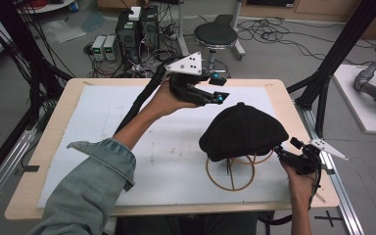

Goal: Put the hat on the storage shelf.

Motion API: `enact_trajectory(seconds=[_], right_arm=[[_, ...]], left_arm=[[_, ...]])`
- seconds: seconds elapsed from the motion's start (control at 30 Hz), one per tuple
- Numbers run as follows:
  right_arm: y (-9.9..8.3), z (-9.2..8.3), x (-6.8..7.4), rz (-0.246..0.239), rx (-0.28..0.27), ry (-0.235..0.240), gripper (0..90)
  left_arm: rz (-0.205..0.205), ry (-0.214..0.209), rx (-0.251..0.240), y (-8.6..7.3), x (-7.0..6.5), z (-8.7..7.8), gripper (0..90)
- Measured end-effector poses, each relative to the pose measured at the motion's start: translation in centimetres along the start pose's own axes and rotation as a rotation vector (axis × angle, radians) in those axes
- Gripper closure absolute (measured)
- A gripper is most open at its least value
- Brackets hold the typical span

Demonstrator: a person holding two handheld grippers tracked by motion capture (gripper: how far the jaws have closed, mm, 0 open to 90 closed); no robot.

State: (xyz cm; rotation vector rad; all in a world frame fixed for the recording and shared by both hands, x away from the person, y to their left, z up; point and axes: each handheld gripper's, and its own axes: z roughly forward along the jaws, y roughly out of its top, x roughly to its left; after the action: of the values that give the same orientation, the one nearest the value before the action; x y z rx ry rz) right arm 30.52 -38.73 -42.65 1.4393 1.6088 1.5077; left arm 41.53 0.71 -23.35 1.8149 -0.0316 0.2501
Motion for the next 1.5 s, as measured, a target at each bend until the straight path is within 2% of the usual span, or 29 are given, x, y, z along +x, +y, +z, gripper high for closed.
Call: enact_trajectory(seconds=[0.1, 0.3, 0.53, 0.97, 1.13, 1.3, 1.5], right_arm=[[0.0, 0.0, 0.0, 0.004, -0.001, -0.006, 7.0], [0.1, 0.1, -0.1, 0.006, -0.01, -0.017, 7.0], [0.2, 0.3, -0.1, 0.0, -0.013, -0.024, 7.0], [0.3, 0.9, -0.1, 0.004, -0.032, -0.042, 6.9], [0.4, 1.1, -0.1, -0.002, -0.036, -0.054, 6.9], [0.5, 1.4, -0.1, 0.002, -0.038, -0.056, 6.9], [0.7, 1.8, 0.2, 0.001, -0.044, -0.058, 6.8]], left_arm=[[0.002, 0.026, 0.013, -0.1, 0.1, -0.7, 47.6], [-0.012, 0.08, 0.004, -0.6, 0.1, -2.3, 43.8], [-0.031, 0.15, 0.025, -1.9, 0.2, -4.2, 40.7], [-0.073, 0.31, 0.043, -4.9, -0.3, -9.3, 34.6], [-0.098, 0.36, 0.049, -6.2, -0.6, -11.2, 31.9], [-0.143, 0.429, 0.057, -7.8, -1.1, -13.0, 27.6], [-0.173, 0.508, 0.063, -9.7, -1.8, -15.3, 25.8]])
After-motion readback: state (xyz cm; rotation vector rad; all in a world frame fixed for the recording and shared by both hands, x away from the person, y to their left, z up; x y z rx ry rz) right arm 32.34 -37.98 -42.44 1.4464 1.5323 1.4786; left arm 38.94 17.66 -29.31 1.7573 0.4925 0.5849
